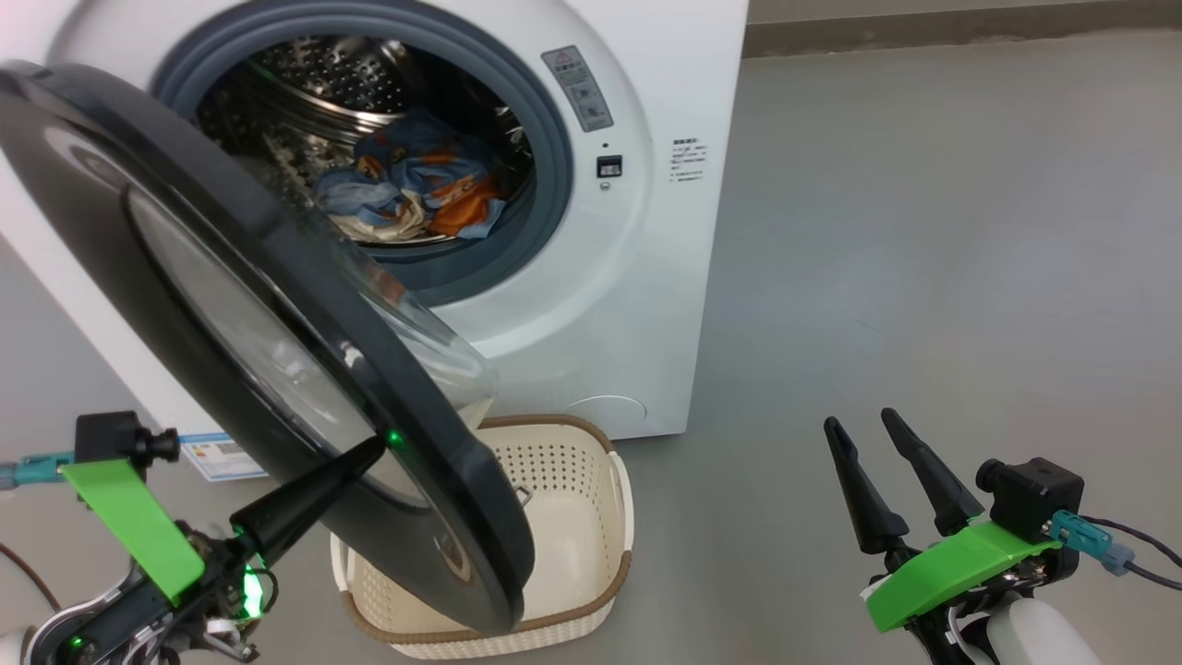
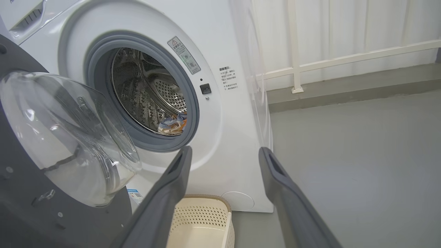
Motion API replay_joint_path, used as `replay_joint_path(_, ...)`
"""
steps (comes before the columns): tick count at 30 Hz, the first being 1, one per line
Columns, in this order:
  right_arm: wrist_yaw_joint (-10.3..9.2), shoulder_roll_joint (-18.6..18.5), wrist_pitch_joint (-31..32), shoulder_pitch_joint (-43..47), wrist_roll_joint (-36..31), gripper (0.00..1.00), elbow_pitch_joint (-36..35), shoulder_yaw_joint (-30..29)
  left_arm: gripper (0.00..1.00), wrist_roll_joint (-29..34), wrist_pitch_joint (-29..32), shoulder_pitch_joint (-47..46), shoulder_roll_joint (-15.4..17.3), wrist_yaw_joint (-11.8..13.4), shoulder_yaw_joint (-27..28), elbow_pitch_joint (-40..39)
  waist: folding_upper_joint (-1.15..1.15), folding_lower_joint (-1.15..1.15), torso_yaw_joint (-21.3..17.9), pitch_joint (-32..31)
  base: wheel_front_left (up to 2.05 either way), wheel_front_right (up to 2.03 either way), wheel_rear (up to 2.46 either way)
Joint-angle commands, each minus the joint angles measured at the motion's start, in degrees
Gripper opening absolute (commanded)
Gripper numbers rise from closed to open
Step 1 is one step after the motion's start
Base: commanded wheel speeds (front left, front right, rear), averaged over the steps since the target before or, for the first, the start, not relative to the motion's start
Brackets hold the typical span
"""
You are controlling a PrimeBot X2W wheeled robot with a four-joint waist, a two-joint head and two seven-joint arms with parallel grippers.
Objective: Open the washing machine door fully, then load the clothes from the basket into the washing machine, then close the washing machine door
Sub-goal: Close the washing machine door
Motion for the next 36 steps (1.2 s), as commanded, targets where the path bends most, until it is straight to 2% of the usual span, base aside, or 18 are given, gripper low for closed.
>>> replay_joint_path(1,0.12,0.1,-0.8,-0.7,-0.2,1.0,-1.5,0.7,0.0,0.3,-0.4,-3.0,0.5,-0.5,1.4,-1.3,0.0,0.0,-0.5,0.0,0.0,0.0,0.0)
replay_joint_path(7,0.12,0.1,-0.8,-0.4,-0.3,1.0,-1.6,0.2,0.0,0.9,-1.4,-3.4,0.6,-1.0,1.6,-1.3,0.0,0.0,-0.2,-0.2,0.0,0.0,0.0)
replay_joint_path(21,0.12,0.2,-0.8,-0.3,-0.5,1.0,-1.7,-0.1,0.0,6.7,-6.8,-3.2,3.6,-1.6,2.3,-3.9,0.0,0.0,1.6,-0.3,0.0,0.0,0.0)
replay_joint_path(22,0.12,0.2,-0.8,-0.3,-0.5,1.0,-1.8,-0.1,0.04,7.1,-7.4,-3.1,3.8,-1.6,2.5,-4.2,0.0,0.0,1.6,-0.3,0.0,0.0,0.0)
replay_joint_path(24,0.12,0.1,-0.8,-0.3,-0.5,1.0,-1.8,-0.1,0.48,8.0,-8.8,-2.9,4.0,-1.6,2.8,-4.9,0.0,0.0,1.7,-0.3,0.0,0.0,0.0)
replay_joint_path(25,0.12,0.1,-0.8,-0.2,-0.5,1.0,-1.9,-0.1,0.88,8.4,-9.6,-2.7,4.0,-1.6,3.0,-5.2,0.0,0.0,1.7,-0.2,0.0,0.0,0.0)
replay_joint_path(26,0.12,0.0,-0.8,-0.2,-0.5,1.0,-1.9,-0.1,1.0,9.1,-10.5,-2.5,4.3,-1.6,3.0,-5.6,0.0,0.0,1.7,-0.2,0.0,0.0,0.0)
replay_joint_path(31,0.12,0.1,-0.8,-0.4,-0.5,1.0,-2.1,-0.2,1.0,18.0,-20.1,-0.5,6.9,-1.6,1.8,-8.0,0.0,0.0,1.5,0.4,0.0,0.0,0.0)
replay_joint_path(33,0.12,0.1,-0.8,-0.5,-0.5,1.0,-2.2,-0.2,1.0,23.4,-25.3,0.9,8.9,-1.6,-0.4,-8.6,0.0,0.0,1.4,0.6,0.0,0.0,0.0)
replay_joint_path(36,0.12,0.2,-0.8,-0.5,-0.5,1.0,-2.2,-0.2,1.0,28.2,-33.5,2.6,10.2,-1.6,-3.7,-8.6,0.0,0.0,1.3,0.8,0.0,0.0,0.0)
